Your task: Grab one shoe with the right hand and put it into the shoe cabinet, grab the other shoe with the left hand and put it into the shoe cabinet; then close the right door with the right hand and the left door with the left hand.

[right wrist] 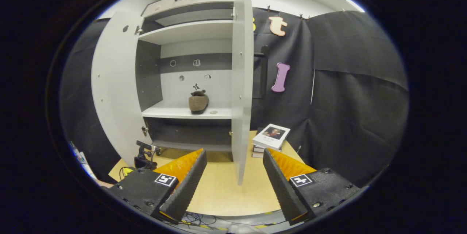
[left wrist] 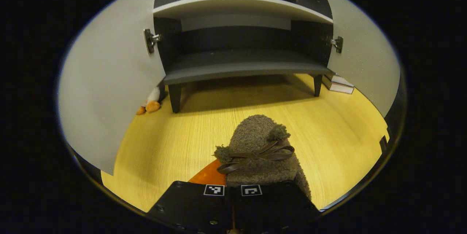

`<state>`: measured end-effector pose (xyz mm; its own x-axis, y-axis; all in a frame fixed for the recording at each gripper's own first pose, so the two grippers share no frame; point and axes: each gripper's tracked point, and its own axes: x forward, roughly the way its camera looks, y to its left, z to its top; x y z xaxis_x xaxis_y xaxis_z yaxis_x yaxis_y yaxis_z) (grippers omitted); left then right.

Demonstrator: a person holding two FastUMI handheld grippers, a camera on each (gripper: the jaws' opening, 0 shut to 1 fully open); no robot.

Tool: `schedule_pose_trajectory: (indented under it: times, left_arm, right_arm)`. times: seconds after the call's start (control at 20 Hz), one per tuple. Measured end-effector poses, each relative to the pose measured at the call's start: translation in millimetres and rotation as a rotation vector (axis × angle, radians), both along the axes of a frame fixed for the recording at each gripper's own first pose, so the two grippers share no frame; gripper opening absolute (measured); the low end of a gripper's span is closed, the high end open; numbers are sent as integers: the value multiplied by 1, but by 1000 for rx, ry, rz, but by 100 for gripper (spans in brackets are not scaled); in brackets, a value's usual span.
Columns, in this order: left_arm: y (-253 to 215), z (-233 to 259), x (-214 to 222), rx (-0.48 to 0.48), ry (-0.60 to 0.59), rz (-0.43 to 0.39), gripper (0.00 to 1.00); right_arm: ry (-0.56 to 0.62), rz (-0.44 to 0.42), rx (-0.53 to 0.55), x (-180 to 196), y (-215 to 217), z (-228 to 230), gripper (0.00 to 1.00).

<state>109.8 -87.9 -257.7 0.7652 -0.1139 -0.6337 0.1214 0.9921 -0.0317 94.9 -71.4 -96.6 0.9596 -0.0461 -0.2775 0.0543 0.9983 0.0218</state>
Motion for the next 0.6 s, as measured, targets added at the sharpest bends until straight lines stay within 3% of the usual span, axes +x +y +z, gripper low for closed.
schedule_pose_trajectory:
  times: [0.35, 0.6]
  left_arm:
    - [-10, 144, 34, -4, -178, 7, 2]
    - [-5, 240, 82, -9, -300, 26, 2]
  right_arm:
    - [-46, 43, 4, 0, 9, 13, 100]
    - [-84, 53, 9, 5, 7, 20, 98]
